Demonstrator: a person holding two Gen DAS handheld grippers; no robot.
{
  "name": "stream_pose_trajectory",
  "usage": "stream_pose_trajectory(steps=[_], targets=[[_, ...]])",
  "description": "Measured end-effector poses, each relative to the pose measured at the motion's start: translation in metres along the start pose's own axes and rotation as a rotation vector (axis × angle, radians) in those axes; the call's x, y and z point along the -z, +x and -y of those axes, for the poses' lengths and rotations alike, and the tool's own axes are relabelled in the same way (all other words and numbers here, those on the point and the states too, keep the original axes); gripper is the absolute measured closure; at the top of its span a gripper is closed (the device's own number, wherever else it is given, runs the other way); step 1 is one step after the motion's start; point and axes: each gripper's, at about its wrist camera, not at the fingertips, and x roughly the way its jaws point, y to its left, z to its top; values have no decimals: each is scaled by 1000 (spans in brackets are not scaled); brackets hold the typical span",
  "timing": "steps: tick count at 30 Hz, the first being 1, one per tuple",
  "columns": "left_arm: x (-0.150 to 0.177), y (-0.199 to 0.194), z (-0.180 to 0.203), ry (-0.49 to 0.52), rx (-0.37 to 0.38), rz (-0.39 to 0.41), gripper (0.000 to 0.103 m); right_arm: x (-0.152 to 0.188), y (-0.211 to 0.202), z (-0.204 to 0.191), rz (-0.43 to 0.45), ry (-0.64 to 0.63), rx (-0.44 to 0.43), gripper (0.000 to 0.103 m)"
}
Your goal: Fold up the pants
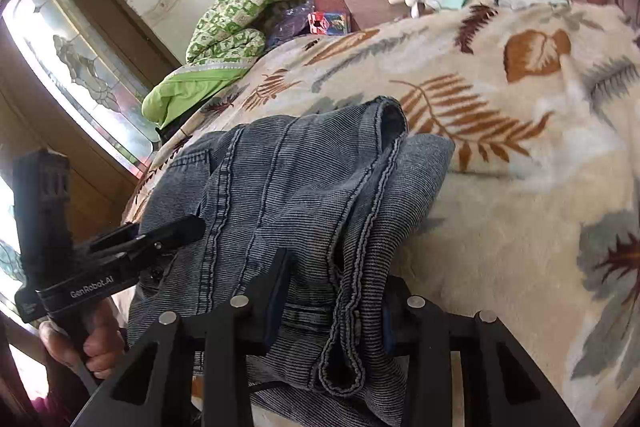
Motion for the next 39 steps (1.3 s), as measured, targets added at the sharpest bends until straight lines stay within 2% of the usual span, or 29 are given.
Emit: stream_pose_trajectory(steps=[5, 9, 23, 29, 39], targets=[[-14, -10, 4, 19, -61, 27, 54, -12, 0, -9, 10, -19, -9, 65], [-38, -11, 4, 26, -91, 33, 54, -29, -4, -15, 32, -29, -17, 65], [-111, 9, 3, 34, -182, 106, 54, -116, 18, -14, 81, -11, -27, 65], [-121, 26, -2, 31, -203, 102, 54, -132, 34, -8, 81, 0, -24, 65], [-123, 58, -15, 28, -212, 50, 54, -137, 65, 7, 39, 32, -23, 65]])
